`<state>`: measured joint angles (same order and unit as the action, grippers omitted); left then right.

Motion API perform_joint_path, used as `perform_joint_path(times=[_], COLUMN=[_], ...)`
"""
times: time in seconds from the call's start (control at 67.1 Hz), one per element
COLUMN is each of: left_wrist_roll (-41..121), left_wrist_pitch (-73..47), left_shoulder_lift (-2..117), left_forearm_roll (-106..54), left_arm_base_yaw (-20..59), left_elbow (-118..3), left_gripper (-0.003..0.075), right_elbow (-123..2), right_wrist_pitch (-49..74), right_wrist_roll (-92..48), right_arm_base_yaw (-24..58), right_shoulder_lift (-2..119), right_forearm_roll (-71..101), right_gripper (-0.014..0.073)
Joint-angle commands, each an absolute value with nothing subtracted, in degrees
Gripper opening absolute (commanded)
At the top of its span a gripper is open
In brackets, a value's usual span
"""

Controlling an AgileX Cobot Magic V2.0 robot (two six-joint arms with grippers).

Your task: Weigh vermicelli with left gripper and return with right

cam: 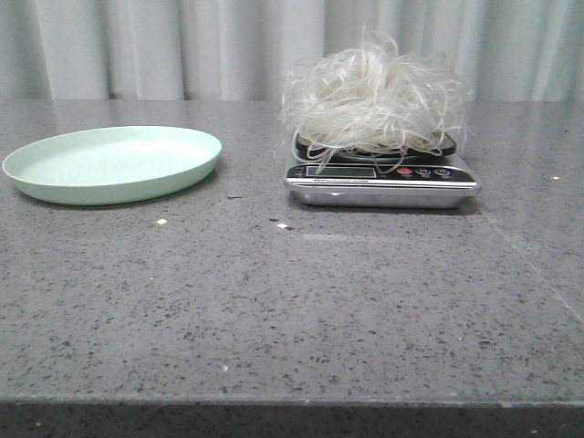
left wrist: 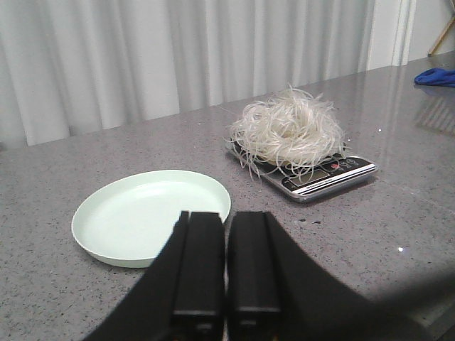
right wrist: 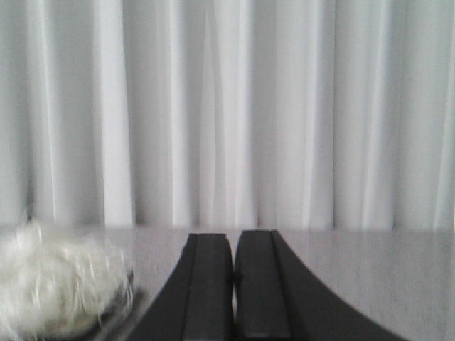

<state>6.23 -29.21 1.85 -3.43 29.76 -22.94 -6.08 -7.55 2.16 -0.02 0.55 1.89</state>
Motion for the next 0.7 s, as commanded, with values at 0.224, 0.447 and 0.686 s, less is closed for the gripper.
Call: perform_joint_path(times=[0.224, 0.447, 0.686], left_wrist_roll=[6.05, 6.05, 6.05], left_wrist_pitch=[-23.79, -24.05, -24.05], left_shoulder_lift=[2.61, 2.61, 2.61], left_forearm_roll=[-4.06, -4.06, -4.06], left_arm_base_yaw=[29.87, 29.87, 29.87], left_elbow=[-23.78, -23.78, -23.78], left_gripper=[0.0128, 0.0128, 0.0128], right_elbow=[-33.80, -35.31, -36.24], right_wrist_pitch=[9.26, 14.13, 14.44], right_wrist_roll=[2.26, 2.26, 2.15], right_arm_base_yaw=[-0.20, -0.14, -0.14], right_shoulder_lift=[22.99, 27.72, 28.78], right_forearm_roll=[1.93, 2.09, 1.83], right_gripper=[0.0187, 0.0187, 0.0440])
